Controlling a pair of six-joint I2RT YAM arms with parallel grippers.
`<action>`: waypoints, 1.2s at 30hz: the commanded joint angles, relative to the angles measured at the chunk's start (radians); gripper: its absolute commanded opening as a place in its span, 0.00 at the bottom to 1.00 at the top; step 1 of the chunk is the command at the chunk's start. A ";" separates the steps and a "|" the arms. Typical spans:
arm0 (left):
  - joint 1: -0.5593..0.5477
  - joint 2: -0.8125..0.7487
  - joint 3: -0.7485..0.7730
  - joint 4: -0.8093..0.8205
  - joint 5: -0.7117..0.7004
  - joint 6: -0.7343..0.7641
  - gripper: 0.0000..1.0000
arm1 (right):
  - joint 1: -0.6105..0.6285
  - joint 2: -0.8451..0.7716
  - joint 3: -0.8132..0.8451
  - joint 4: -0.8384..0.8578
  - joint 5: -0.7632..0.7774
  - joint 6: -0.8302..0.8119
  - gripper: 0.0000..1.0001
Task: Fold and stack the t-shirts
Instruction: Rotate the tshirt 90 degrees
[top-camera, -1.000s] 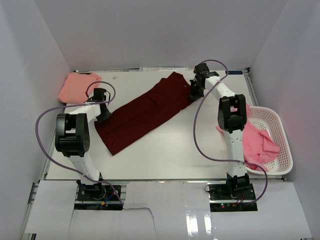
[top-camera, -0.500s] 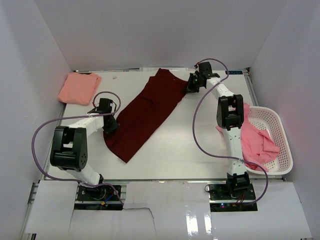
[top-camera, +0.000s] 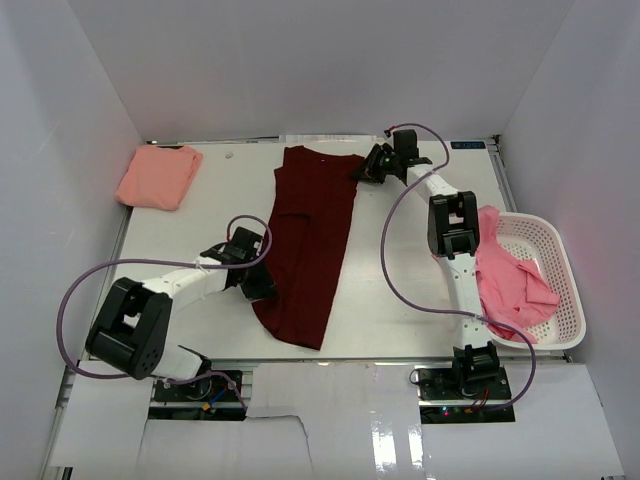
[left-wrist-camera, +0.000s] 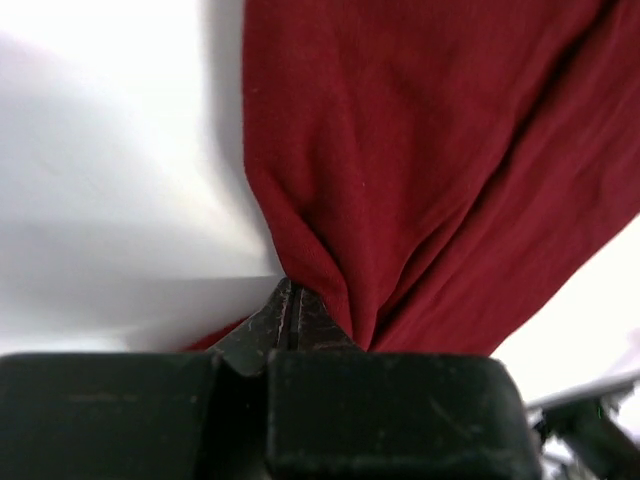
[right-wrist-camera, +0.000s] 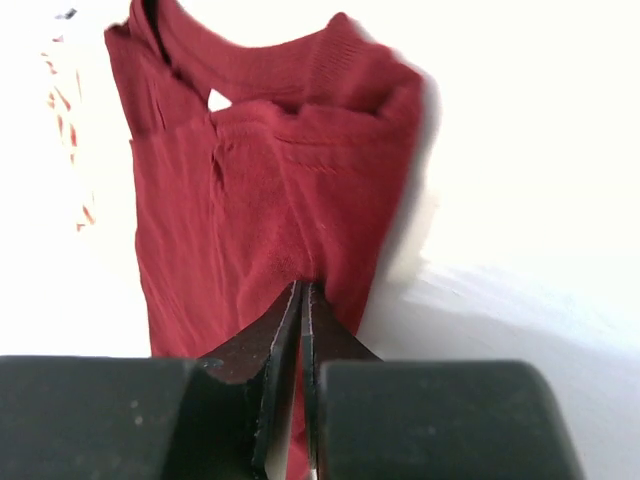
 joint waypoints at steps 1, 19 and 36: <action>-0.075 -0.016 -0.094 -0.111 0.071 -0.079 0.00 | 0.016 0.046 0.041 0.068 -0.024 0.073 0.10; -0.251 -0.181 -0.025 -0.317 0.025 -0.228 0.00 | 0.006 0.081 0.099 0.291 -0.073 0.256 0.11; -0.141 -0.201 0.274 -0.318 -0.226 -0.006 0.08 | 0.025 -0.715 -0.567 0.073 -0.080 -0.187 0.09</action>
